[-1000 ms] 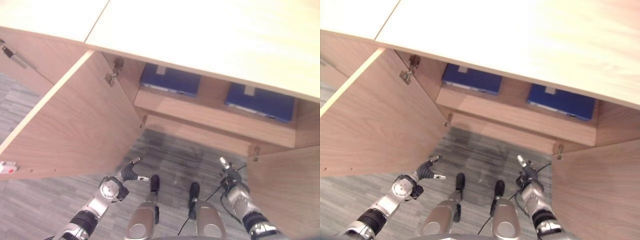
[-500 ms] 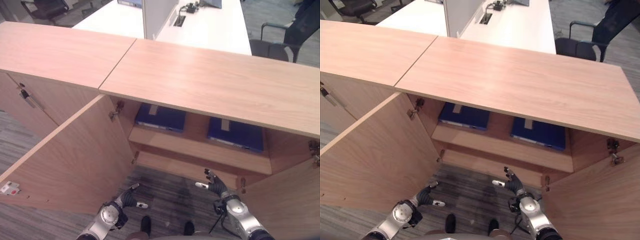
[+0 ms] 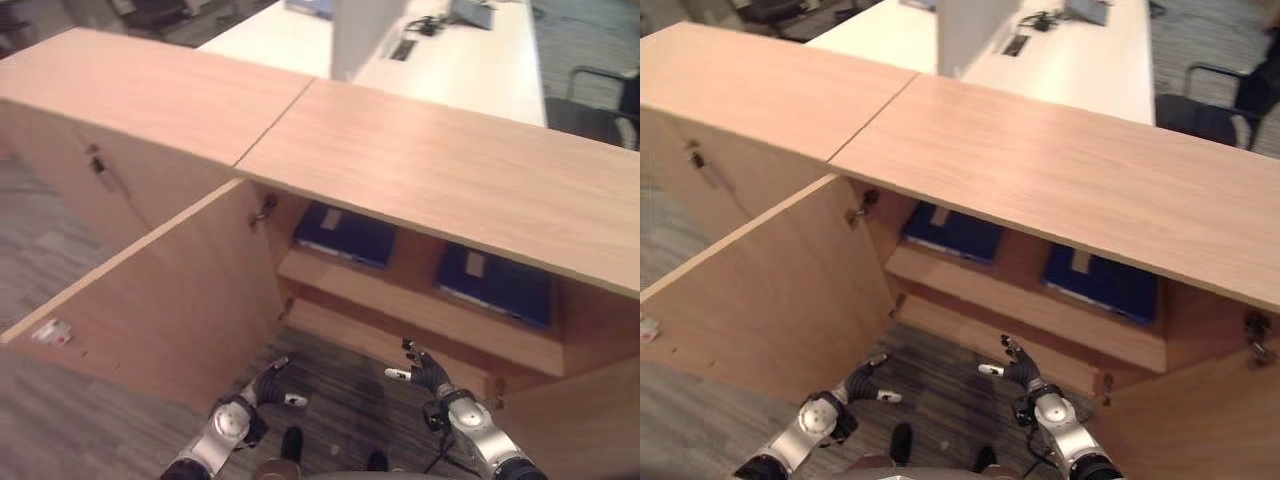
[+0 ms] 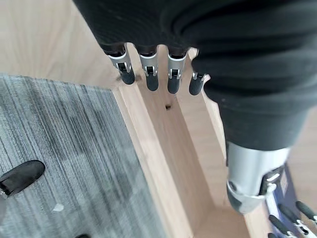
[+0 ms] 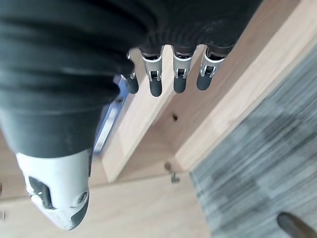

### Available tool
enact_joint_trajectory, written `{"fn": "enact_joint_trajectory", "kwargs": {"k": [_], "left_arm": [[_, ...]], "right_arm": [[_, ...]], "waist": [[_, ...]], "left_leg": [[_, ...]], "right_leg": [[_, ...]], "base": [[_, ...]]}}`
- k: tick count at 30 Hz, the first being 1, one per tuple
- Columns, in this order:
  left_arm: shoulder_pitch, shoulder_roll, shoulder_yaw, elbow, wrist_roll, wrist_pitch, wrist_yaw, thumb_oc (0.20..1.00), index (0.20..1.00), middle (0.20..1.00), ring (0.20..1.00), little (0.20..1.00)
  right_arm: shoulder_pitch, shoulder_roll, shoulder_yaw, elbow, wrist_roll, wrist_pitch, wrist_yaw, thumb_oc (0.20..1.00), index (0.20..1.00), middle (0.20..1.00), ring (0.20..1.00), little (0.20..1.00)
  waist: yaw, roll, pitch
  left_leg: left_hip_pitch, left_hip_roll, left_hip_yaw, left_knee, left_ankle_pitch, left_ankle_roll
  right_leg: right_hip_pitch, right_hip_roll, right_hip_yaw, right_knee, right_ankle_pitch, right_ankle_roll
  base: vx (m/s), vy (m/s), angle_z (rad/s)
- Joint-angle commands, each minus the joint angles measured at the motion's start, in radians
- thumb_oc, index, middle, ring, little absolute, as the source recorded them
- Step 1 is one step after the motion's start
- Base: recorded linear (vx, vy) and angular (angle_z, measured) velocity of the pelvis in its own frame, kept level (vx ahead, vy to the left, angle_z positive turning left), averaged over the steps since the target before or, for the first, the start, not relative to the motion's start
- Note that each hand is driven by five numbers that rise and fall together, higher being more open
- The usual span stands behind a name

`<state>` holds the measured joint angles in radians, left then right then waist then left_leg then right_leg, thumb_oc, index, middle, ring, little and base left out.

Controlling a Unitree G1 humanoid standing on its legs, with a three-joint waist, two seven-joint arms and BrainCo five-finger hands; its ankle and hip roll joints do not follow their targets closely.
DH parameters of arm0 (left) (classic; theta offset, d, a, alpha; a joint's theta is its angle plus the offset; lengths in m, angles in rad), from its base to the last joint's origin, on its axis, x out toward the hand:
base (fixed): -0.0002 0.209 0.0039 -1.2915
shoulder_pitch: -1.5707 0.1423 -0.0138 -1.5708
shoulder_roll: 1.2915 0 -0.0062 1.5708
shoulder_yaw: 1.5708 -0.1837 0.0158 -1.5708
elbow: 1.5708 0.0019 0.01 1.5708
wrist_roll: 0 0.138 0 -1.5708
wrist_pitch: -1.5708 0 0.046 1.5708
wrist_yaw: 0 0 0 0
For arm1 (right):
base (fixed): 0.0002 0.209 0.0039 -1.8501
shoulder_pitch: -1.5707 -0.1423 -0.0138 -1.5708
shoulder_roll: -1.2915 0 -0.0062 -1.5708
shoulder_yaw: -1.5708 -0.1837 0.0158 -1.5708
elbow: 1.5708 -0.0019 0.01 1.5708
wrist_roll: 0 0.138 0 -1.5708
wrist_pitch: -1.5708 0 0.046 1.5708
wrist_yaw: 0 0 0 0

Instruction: Put the empty folder in the office cabinet

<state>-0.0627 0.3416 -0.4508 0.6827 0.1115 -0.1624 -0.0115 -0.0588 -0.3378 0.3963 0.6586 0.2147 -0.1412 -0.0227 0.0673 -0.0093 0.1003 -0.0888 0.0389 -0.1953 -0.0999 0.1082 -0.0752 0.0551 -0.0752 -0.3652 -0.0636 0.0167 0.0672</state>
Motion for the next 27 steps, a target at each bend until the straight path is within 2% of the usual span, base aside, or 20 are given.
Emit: {"fn": "enact_joint_trajectory", "kwargs": {"k": [1,3,4,5,7,8,10,13,16,17,18,20,22,24,25,26,27], "left_arm": [[-0.123,-0.011,-0.023,-0.023,-0.066,-0.043,0.029,1.000,1.000,1.000,1.000,1.000],[-0.145,-0.019,-0.026,-0.029,-0.093,-0.048,0.035,1.000,1.000,1.000,1.000,1.000],[-0.154,-0.028,-0.032,-0.037,-0.108,-0.049,0.032,1.000,1.000,1.000,1.000,1.000],[-0.162,-0.035,-0.036,-0.050,-0.124,-0.049,0.027,1.000,1.000,1.000,1.000,1.000],[-0.167,-0.042,-0.043,-0.066,-0.150,-0.050,0.011,1.000,1.000,1.000,1.000,1.000],[-0.168,-0.041,-0.040,-0.071,-0.167,-0.050,0.004,1.000,1.000,1.000,1.000,1.000],[-0.164,-0.037,-0.032,-0.076,-0.184,-0.051,-0.007,1.000,1.000,1.000,1.000,1.000],[-0.173,-0.036,-0.020,-0.029,-0.178,-0.045,-0.002,1.000,1.000,1.000,1.000,1.000],[-0.195,-0.025,-0.024,-0.016,-0.177,-0.040,-0.007,1.000,1.000,1.000,1.000,1.000],[-0.218,-0.026,-0.033,-0.014,-0.177,-0.038,-0.003,1.000,1.000,1.000,1.000,1.000],[-0.218,-0.025,-0.033,-0.014,-0.177,-0.038,-0.003,1.000,1.000,1.000,1.000,1.000],[-0.240,-0.029,-0.024,-0.005,-0.184,-0.038,0.013,1.000,1.000,1.000,1.000,1.000],[-0.253,-0.026,-0.021,-0.009,-0.192,-0.037,0.017,1.000,1.000,1.000,1.000,1.000],[-0.254,-0.029,-0.042,-0.023,-0.197,-0.043,0.013,1.000,1.000,1.000,1.000,1.000],[-0.254,-0.029,-0.042,-0.023,-0.197,-0.043,0.013,1.000,1.000,1.000,1.000,1.000],[-0.237,-0.025,-0.053,-0.048,-0.196,-0.047,0.004,1.000,1.000,1.000,1.000,1.000],[-0.232,-0.022,-0.055,-0.052,-0.198,-0.051,0.000,1.000,1.000,1.000,1.000,1.000]], "right_arm": [[-0.050,-0.017,0.012,-0.074,0.001,-0.041,-0.027,1.000,1.000,1.000,1.000,1.000],[-0.060,-0.021,0.018,-0.070,-0.012,-0.046,-0.037,1.000,1.000,1.000,1.000,1.000],[-0.067,-0.030,0.016,-0.071,-0.021,-0.048,-0.047,1.000,1.000,1.000,1.000,1.000],[-0.079,-0.038,0.016,-0.070,-0.030,-0.048,-0.054,1.000,1.000,1.000,1.000,1.000],[-0.105,-0.044,0.028,-0.055,-0.048,-0.040,-0.060,1.000,1.000,1.000,1.000,1.000],[-0.120,-0.042,0.039,-0.050,-0.054,-0.032,-0.055,1.000,1.000,1.000,1.000,1.000],[-0.112,-0.042,0.029,-0.059,-0.060,-0.021,-0.040,1.000,1.000,1.000,1.000,1.000],[-0.107,-0.021,0.025,-0.060,-0.066,-0.013,-0.029,1.000,1.000,1.000,1.000,1.000],[-0.114,0.029,0.014,-0.043,-0.058,-0.012,-0.031,1.000,1.000,1.000,1.000,1.000],[-0.124,0.057,0.017,-0.031,-0.057,-0.009,-0.036,1.000,1.000,1.000,1.000,1.000],[-0.125,0.058,0.017,-0.030,-0.057,-0.009,-0.037,1.000,1.000,1.000,1.000,1.000],[-0.144,0.084,0.026,-0.012,-0.062,-0.006,-0.044,1.000,1.000,1.000,1.000,1.000],[-0.151,0.101,0.031,-0.009,-0.062,-0.002,-0.043,1.000,1.000,1.000,1.000,1.000],[-0.133,0.098,0.017,-0.013,-0.046,-0.011,-0.053,1.000,1.000,1.000,1.000,1.000],[-0.133,0.098,0.017,-0.013,-0.046,-0.011,-0.053,1.000,1.000,1.000,1.000,1.000],[-0.106,0.078,0.009,-0.039,-0.035,-0.013,-0.049,1.000,1.000,1.000,1.000,1.000],[-0.098,0.072,0.004,-0.038,-0.029,-0.016,-0.047,1.000,1.000,1.000,1.000,1.000]], "waist": [[0.014,0.008,0.050],[0.024,0.007,0.054],[0.029,0.003,0.070],[0.023,-0.003,0.080],[0.004,-0.015,0.082],[0.001,-0.015,0.086],[-0.009,-0.017,0.076],[-0.007,-0.033,0.054],[0.012,-0.059,0.044],[0.018,-0.065,0.045],[0.018,-0.067,0.046],[0.024,-0.069,0.053],[0.028,-0.070,0.061],[0.020,-0.061,0.058],[0.020,-0.061,0.057],[-0.009,-0.046,0.054],[-0.016,-0.045,0.052]], "left_leg": [[0.002,0.107,-0.009,0.041,-0.057,-0.096],[-0.027,0.100,-0.029,0.055,-0.056,-0.101],[-0.062,0.100,-0.001,0.098,-0.060,-0.105],[-0.094,0.101,0.067,0.144,-0.060,-0.097],[-0.086,0.159,0.264,0.210,-0.085,-0.074],[-0.068,0.181,0.325,0.242,-0.102,-0.073],[-0.041,0.193,0.378,0.270,-0.126,-0.070],[-0.012,0.157,0.377,0.223,-0.144,-0.052],[-0.009,0.109,0.361,0.202,-0.159,-0.010],[0.005,0.080,0.352,0.188,-0.170,0.013],[0.006,0.077,0.353,0.187,-0.170,0.014],[0.029,0.052,0.365,0.171,-0.179,0.036],[0.049,0.042,0.358,0.155,-0.177,0.045],[0.057,0.021,0.304,0.122,-0.162,0.049],[0.056,0.021,0.304,0.122,-0.162,0.049],[0.069,0.000,0.242,0.099,-0.151,0.054],[0.074,-0.014,0.216,0.095,-0.150,0.057]], "right_leg": [[-0.087,-0.095,0.023,0.136,-0.081,0.077],[-0.070,-0.100,-0.011,0.120,-0.079,0.078],[-0.057,-0.112,-0.034,0.118,-0.083,0.079],[-0.061,-0.132,-0.054,0.118,-0.072,0.083],[-0.069,-0.167,-0.091,0.129,-0.054,0.086],[-0.068,-0.174,-0.093,0.138,-0.054,0.082],[-0.056,-0.190,-0.116,0.159,-0.050,0.077],[-0.046,-0.207,-0.118,0.172,-0.034,0.091],[-0.061,-0.260,-0.125,0.253,-0.024,0.112],[-0.078,-0.292,-0.123,0.314,-0.005,0.130],[-0.080,-0.296,-0.121,0.318,-0.006,0.131],[-0.098,-0.335,-0.125,0.389,0.051,0.163],[-0.112,-0.344,-0.103,0.431,0.079,0.180],[-0.121,-0.275,0.007,0.384,0.024,0.169],[-0.121,-0.275,0.006,0.382,0.025,0.169],[-0.151,-0.171,0.148,0.348,-0.053,0.145],[-0.148,-0.148,0.182,0.320,-0.061,0.138]], "base": [[-0.09,-0.052,0.86],[-0.06,-0.043,0.70],[-0.15,0.058,0.79],[-0.17,0.121,0.90],[-0.14,0.168,0.97],[-0.08,0.138,0.78],[-0.01,0.157,0.42],[0.08,0.182,0.76],[0.06,0.237,0.49],[0.05,0.190,0.39],[0.05,0.190,0.41],[0.03,0.163,0.31],[0.07,0.111,-0.02],[0.07,0.083,0.04],[0.14,0.122,0.53],[0.16,0.107,0.83],[0.20,0.097,1.10]]}}
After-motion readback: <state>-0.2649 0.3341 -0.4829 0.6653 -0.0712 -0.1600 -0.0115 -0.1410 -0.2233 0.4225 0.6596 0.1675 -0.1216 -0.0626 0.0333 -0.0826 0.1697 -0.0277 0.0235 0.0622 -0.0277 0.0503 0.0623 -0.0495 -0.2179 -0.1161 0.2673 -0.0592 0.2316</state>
